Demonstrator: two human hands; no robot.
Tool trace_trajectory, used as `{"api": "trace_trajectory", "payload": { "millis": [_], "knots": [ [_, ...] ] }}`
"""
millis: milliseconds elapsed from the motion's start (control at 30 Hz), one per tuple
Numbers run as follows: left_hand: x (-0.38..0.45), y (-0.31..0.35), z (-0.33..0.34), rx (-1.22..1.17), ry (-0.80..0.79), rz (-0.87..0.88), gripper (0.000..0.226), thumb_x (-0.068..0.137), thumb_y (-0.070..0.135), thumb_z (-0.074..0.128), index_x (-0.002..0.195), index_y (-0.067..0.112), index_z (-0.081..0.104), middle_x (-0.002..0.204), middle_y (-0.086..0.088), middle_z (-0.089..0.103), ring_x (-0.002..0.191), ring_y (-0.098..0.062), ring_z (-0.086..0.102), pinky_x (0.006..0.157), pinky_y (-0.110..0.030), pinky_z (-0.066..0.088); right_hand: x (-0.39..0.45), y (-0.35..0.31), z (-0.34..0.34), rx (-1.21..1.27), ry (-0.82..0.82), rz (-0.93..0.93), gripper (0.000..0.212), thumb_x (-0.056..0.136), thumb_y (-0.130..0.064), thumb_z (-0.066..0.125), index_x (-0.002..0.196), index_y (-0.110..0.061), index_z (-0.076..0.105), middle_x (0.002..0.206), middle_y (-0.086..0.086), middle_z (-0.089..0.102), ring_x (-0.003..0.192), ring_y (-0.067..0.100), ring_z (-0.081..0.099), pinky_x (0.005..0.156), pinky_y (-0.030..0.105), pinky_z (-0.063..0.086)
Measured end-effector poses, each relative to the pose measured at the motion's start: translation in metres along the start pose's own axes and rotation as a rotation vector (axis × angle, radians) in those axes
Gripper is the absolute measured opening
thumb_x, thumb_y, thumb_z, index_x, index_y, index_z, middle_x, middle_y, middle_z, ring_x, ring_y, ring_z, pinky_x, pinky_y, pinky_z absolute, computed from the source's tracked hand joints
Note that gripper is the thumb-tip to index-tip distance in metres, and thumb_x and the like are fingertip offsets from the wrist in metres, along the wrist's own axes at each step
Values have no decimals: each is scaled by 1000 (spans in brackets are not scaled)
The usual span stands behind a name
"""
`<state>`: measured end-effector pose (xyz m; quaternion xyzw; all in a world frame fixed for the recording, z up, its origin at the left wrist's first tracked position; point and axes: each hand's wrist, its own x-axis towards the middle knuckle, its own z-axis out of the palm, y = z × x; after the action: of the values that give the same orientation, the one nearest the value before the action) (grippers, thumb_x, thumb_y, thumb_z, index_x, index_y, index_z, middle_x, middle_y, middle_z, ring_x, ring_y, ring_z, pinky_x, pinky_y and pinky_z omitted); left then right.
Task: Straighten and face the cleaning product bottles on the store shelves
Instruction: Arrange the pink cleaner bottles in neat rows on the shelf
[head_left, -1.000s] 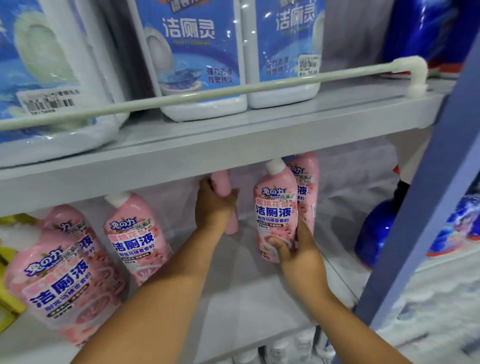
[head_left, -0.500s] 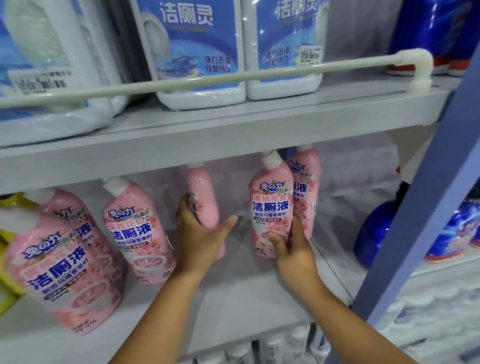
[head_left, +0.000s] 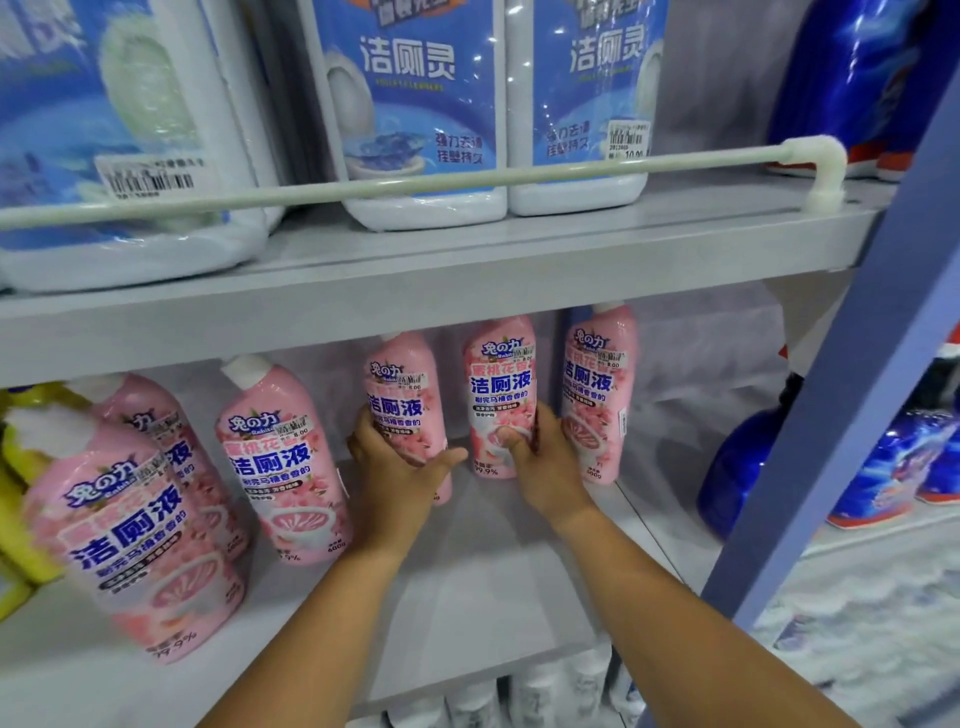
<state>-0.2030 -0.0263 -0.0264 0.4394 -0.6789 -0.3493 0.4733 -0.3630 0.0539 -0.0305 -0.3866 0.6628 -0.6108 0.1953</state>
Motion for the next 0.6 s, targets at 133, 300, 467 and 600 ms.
{"api": "trace_trajectory", "payload": {
  "millis": [133, 300, 467, 600],
  "knots": [
    [-6, -19, 4, -45, -15, -30, 99, 64, 19, 96, 141, 21, 35, 133, -5, 60, 115, -25, 63, 95, -43, 53, 8, -2, 1, 2, -44, 3, 37, 98, -8, 60, 132, -20, 54, 124, -5, 69, 106, -3, 65, 79, 4, 49],
    [-5, -27, 17, -72, 104, -31, 105, 57, 36, 95, 141, 19, 35, 133, -9, 56, 118, -28, 60, 100, -50, 52, 19, -1, 8, 18, -62, 33, 39, 97, -6, 60, 133, -19, 51, 119, -9, 68, 97, -14, 65, 76, 3, 49],
    [11, -28, 25, 9, 201, -29, 113, 61, 27, 97, 148, 3, 30, 138, -23, 49, 125, -41, 53, 106, -53, 46, 32, 4, 14, -49, -77, 45, 41, 95, -7, 62, 133, -19, 52, 123, -3, 68, 106, 2, 66, 87, 13, 53],
    [17, -31, 26, -2, 210, -49, 113, 62, 28, 97, 150, 3, 30, 140, -23, 50, 127, -39, 53, 106, -47, 46, 44, 17, 19, -174, -13, 3, 44, 88, -25, 60, 131, -36, 54, 127, -1, 62, 112, 13, 66, 100, 40, 56]
  ]
}}
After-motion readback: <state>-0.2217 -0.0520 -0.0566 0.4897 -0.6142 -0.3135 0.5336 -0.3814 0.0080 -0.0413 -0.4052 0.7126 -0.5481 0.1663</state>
